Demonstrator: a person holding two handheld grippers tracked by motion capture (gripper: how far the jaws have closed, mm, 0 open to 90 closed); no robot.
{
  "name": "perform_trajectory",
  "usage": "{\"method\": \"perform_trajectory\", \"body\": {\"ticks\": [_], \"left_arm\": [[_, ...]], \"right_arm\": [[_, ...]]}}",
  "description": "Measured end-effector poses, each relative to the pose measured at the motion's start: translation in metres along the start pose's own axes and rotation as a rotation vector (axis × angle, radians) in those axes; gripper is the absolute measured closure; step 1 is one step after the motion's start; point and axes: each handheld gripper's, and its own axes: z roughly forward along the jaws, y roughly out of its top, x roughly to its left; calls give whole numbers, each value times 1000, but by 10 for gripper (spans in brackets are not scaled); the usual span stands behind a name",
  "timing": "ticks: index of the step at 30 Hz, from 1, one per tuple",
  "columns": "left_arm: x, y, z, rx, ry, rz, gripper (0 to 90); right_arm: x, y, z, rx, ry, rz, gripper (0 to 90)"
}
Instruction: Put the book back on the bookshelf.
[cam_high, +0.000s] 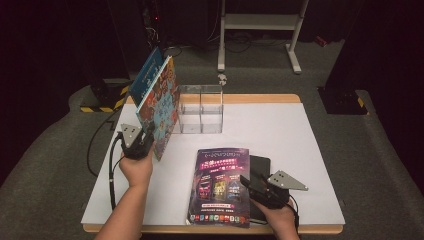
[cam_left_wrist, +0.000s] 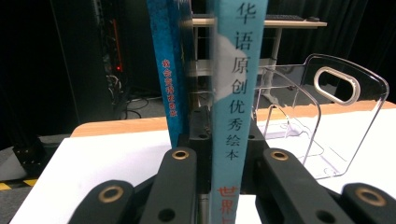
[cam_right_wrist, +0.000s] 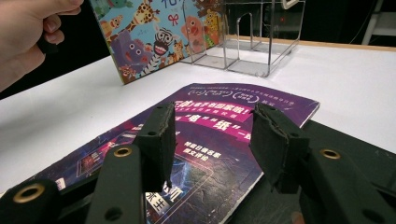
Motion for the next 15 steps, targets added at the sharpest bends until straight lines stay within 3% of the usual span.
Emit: {"method": "perform_trajectory", "body": {"ticks": [4, 15], "left_arm": [[2, 1, 0, -4, 11, -14, 807], [1, 0, -3, -19, 43, -7, 805]], "right_arm": [[1, 0, 0, 0, 1, -2, 498], [1, 0, -1, -4, 2, -2, 499]]}}
